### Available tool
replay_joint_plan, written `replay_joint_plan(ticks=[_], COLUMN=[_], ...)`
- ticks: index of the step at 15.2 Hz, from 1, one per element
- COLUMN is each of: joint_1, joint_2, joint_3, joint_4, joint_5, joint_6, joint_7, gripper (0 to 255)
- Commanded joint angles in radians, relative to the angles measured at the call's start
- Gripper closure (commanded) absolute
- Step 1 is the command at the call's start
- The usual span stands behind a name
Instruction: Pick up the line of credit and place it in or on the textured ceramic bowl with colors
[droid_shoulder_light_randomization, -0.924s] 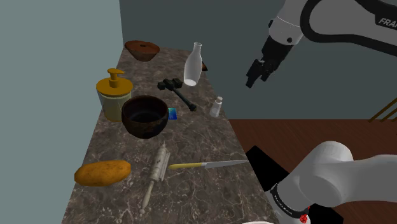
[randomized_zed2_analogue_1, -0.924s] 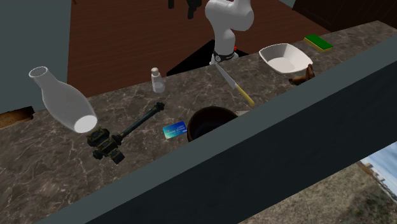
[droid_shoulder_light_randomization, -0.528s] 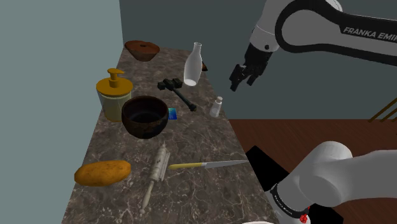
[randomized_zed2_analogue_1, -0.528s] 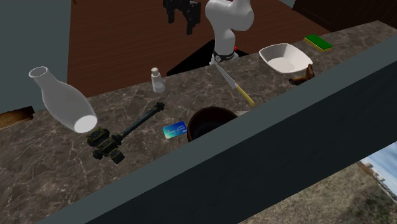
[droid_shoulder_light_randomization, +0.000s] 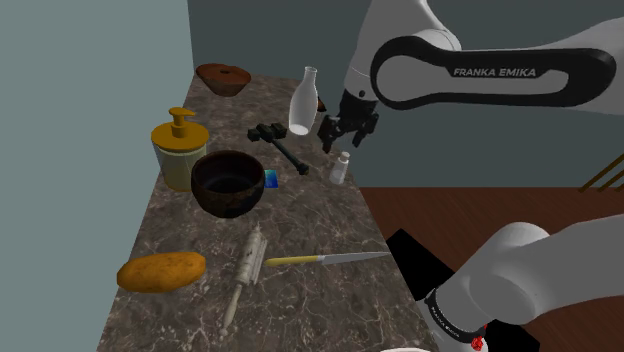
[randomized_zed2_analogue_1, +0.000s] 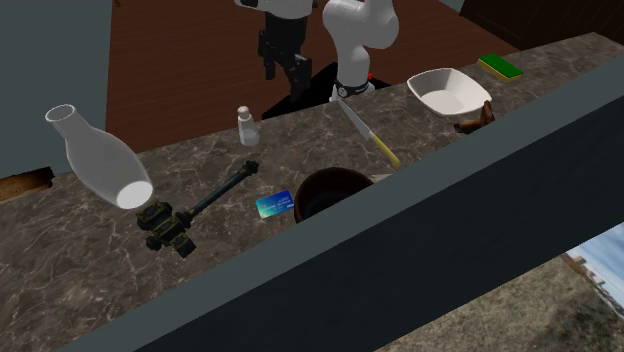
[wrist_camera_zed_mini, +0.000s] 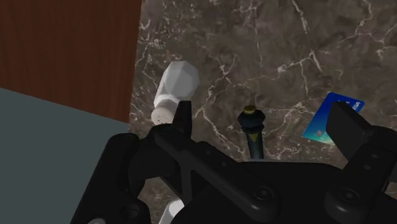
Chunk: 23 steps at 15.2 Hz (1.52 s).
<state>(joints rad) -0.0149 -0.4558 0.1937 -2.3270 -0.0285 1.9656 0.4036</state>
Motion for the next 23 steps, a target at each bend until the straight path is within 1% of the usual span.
replay_joint_plan(ticks=[1,5,10,13,17,18,23], joint_1=[-0.008,-0.022,-0.028,-0.021,0.005,0.009,0.012], joint_2=[0.079,0.227,0.425,0.547,0.711,0.734,0.772], joint_3=[0.028,0.073,0.109,0.116,0.105,0.102,0.092], joint_4=[0.025,0.089,0.203,0.290,0.426,0.447,0.430], joint_5=[-0.006,-0.037,-0.107,-0.157,-0.220,-0.227,-0.247], joint_6=[0.054,0.134,0.206,0.232,0.246,0.247,0.299], joint_7=[0.062,0.180,0.334,0.424,0.531,0.544,0.557], gripper=[0,0,0,0,0,0,0])
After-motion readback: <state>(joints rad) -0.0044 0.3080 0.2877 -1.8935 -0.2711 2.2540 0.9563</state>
